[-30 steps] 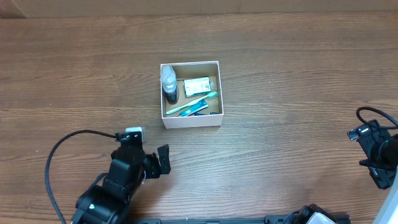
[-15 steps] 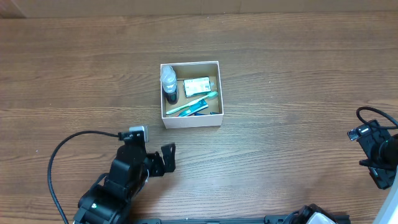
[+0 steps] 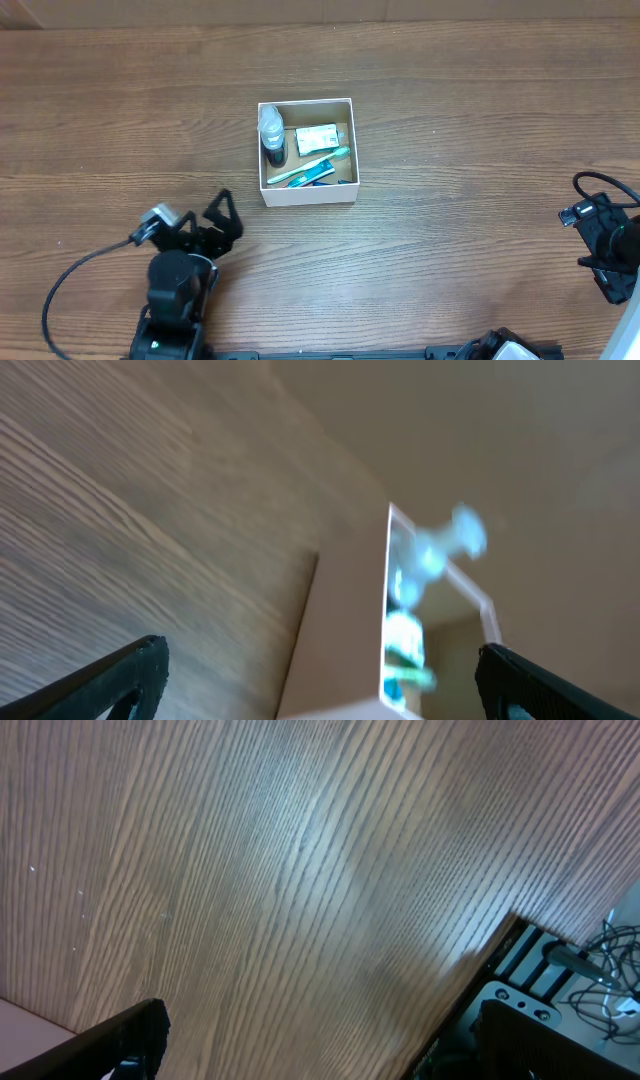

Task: Pack container

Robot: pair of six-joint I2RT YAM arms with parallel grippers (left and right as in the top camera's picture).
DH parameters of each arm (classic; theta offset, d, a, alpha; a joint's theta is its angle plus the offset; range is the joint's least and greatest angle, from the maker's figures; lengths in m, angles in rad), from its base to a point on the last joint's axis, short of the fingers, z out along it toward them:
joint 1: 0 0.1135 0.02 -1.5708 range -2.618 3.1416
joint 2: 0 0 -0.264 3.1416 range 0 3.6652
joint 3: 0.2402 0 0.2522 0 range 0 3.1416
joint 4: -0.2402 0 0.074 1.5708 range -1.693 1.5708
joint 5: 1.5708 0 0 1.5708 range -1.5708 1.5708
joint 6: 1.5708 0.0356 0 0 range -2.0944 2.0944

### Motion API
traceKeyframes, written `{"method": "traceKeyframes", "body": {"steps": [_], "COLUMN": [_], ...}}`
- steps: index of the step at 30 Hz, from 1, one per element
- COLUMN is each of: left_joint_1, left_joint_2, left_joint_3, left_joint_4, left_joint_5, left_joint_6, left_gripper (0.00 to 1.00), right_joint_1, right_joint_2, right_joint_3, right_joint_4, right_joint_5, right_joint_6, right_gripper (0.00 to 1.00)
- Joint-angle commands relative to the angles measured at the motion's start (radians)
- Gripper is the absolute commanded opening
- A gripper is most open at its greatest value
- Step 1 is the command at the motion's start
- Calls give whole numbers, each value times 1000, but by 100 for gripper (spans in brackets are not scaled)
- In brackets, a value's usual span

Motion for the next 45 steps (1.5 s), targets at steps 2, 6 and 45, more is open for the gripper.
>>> {"method": "traceKeyframes", "body": {"steps": [2,6,45], "left_joint_1": [111,149,214], "left_joint_2": [-145,-251,-444], "left_joint_3": [-63,-143,-157], "left_joint_4": [-38,-67,-63], "left_joint_5": [-7,-33,25], "left_joint_6": [-44,-41,878], "left_gripper": [100,100,100], "right_joint_1": [-3,-3,-3], "right_joint_2": [-3,-3,-3], "right_joint_3": [8,8,8], "right_joint_4": [4,4,4], "right_joint_5": [1,1,1], "right_joint_6": [1,1,1], "right_gripper": [100,100,100]}}
